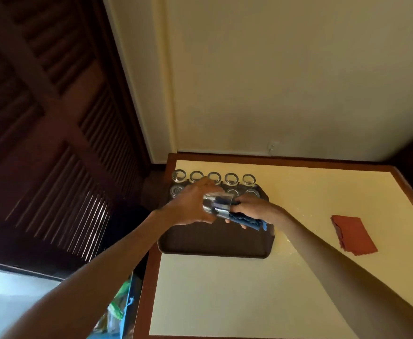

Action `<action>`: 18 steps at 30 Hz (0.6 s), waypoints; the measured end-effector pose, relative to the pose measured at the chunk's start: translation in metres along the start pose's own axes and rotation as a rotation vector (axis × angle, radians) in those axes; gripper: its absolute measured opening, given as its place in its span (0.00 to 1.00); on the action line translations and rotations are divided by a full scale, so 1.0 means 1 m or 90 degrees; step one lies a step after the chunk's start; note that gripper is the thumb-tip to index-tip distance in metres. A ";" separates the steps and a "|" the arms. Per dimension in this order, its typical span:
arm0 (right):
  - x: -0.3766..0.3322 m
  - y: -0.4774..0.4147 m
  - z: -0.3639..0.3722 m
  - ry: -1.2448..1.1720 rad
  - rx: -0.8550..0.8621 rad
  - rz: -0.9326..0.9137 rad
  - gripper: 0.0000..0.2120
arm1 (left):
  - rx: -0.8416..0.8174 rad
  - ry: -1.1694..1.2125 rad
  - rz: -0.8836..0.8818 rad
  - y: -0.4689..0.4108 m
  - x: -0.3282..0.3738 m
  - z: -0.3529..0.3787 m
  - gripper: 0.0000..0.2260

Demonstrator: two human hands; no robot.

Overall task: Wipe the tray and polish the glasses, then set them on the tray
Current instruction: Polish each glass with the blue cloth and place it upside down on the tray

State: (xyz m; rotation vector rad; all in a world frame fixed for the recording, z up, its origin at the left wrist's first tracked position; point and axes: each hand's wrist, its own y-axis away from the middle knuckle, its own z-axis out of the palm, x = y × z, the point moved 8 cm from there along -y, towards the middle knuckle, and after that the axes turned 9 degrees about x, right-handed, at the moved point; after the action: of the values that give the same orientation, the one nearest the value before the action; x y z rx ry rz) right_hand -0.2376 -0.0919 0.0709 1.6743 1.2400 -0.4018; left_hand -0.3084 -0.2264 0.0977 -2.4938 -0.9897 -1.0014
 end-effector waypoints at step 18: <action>-0.093 0.049 -0.105 0.124 0.487 -0.069 0.25 | 0.153 0.314 -0.175 -0.035 0.085 -0.076 0.15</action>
State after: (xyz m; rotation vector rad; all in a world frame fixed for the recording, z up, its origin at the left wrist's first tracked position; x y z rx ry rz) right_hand -0.2633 -0.0546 0.2125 2.3317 1.4220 -0.8749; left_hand -0.3259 -0.1953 0.2119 -1.8194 -1.2132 -1.3956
